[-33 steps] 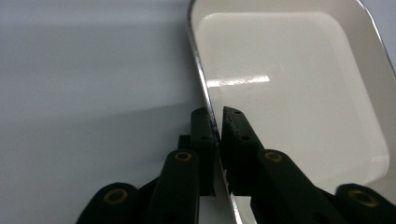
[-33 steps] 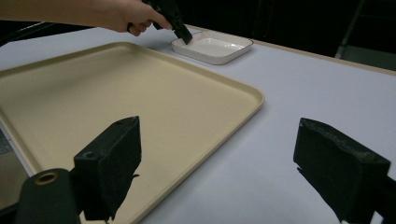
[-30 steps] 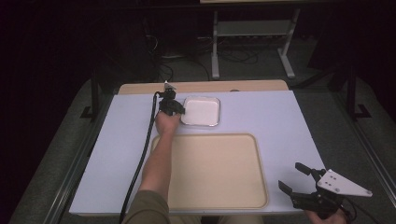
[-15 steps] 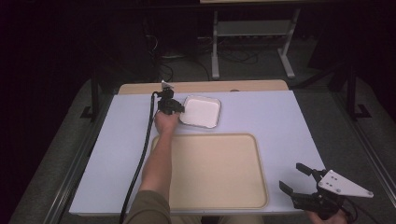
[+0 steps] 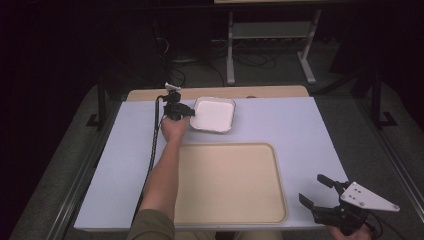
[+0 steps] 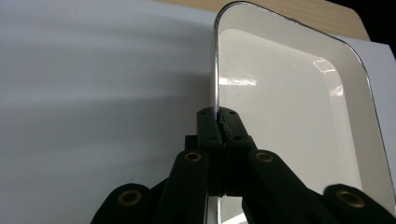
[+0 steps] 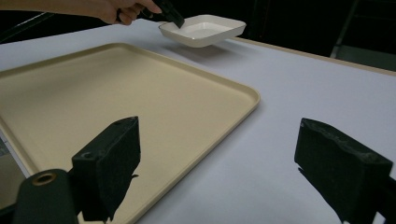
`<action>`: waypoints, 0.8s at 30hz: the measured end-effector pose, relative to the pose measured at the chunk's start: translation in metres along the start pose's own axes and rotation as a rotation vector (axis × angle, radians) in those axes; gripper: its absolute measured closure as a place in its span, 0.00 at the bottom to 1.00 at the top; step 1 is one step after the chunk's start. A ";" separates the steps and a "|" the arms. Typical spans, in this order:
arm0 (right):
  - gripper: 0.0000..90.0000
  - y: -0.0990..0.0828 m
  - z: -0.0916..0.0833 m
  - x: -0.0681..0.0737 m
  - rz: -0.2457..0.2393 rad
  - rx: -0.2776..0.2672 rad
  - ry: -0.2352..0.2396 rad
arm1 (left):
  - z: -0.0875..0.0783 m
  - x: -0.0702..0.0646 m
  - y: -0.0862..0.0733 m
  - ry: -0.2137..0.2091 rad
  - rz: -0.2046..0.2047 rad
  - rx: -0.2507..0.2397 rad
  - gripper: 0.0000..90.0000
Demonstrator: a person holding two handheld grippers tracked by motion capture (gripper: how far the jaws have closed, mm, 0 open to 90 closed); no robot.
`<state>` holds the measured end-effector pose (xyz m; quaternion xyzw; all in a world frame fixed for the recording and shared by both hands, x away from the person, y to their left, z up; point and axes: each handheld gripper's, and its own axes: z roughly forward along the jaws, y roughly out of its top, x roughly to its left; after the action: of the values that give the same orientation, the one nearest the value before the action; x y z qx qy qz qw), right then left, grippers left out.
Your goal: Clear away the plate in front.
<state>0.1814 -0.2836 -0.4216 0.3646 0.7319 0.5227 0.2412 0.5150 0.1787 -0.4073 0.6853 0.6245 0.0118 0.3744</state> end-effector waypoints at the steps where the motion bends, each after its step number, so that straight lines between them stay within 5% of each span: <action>1: 0.15 0.000 0.000 0.000 -0.001 0.000 -0.001 | -0.002 -0.001 0.000 -0.003 0.000 -0.003 0.98; 24: 0.14 0.001 -0.002 0.000 0.013 -0.006 -0.028 | -0.048 -0.010 -0.006 -0.058 0.049 -0.063 0.98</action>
<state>0.1802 -0.2840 -0.4204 0.3759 0.7245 0.5214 0.2490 0.4844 0.1938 -0.3717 0.6883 0.5958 0.0209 0.4133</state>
